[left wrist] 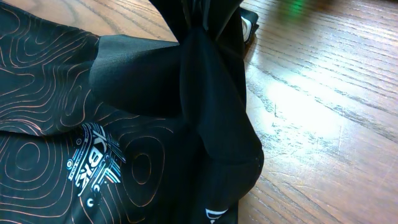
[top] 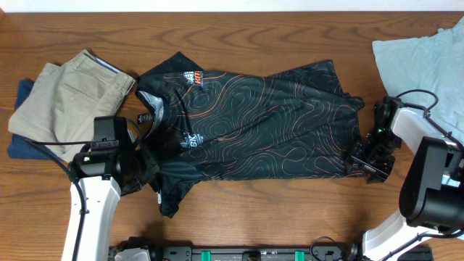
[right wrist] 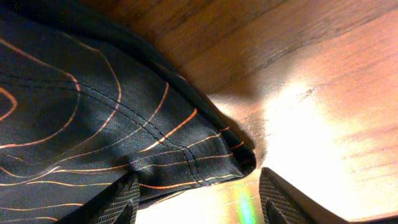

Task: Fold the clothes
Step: 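Grasp the jersey's lower right corner with the right gripper, then lift the jersey with both grippers and flip it away from the robot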

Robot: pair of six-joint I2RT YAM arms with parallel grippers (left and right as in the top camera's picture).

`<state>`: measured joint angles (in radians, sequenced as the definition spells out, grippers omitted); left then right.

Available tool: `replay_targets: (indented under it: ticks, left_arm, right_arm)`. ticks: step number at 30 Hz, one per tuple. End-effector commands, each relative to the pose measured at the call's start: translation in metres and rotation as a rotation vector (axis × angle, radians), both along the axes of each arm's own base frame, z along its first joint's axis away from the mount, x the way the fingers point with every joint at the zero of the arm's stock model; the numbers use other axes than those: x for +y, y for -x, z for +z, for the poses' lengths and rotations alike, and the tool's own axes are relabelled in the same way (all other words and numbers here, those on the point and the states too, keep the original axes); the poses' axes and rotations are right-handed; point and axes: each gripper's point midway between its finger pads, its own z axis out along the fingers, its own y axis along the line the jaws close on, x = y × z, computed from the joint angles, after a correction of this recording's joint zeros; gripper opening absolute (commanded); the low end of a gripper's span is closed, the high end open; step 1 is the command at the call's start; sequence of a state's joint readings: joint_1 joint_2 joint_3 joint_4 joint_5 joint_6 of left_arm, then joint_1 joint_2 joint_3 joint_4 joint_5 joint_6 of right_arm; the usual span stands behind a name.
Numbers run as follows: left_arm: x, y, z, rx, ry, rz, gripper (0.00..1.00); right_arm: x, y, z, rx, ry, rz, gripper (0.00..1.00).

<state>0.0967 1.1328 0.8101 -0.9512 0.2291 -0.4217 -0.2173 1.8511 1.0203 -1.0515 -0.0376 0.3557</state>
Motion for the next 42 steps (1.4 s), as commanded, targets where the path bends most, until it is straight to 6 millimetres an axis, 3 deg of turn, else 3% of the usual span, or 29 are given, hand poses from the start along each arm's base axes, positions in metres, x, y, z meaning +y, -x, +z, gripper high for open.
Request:
replay_targets:
  ticks: [1,8,12,17,20,23,29,37,42]
  left_arm:
    - [0.003,0.002,-0.002,0.013,-0.012,0.005,0.06]
    - [0.003,0.002,-0.002,0.013,-0.012,0.005,0.06]
    - [0.003,0.002,-0.002,0.013,-0.012,0.005,0.06]
    - [0.003,0.001,-0.002,0.007,-0.014,-0.005,0.06]
    - [0.004,-0.005,0.006,-0.031,-0.031,-0.061,0.06]
    - [0.005,-0.017,0.027,-0.097,-0.049,-0.096,0.06]
    - [0.007,-0.051,0.107,-0.308,-0.074,-0.1,0.06]
    - [-0.014,-0.063,0.227,-0.602,0.003,-0.158,0.06]
    - [-0.015,-0.053,0.308,-0.822,-0.038,-0.166,0.06]
  right_arm:
    - [-0.013,-0.001,-0.015,-0.003,0.062,-0.006,0.58]
    - [-0.014,-0.008,-0.017,-0.033,0.063,0.003,0.37]
    - [-0.015,-0.01,-0.018,-0.041,0.064,0.002,0.01]
    - [-0.011,-0.015,-0.014,-0.061,0.04,0.0,0.01]
    - [-0.005,-0.026,0.002,-0.114,-0.008,0.026,0.01]
    - [-0.007,-0.043,0.036,-0.195,-0.002,0.045,0.01]
    - [-0.007,-0.072,0.138,-0.428,0.007,0.154,0.01]
    - [-0.007,-0.073,0.279,-0.757,0.112,0.221,0.01]
    - [-0.007,-0.065,0.367,-1.001,0.204,0.229,0.01]
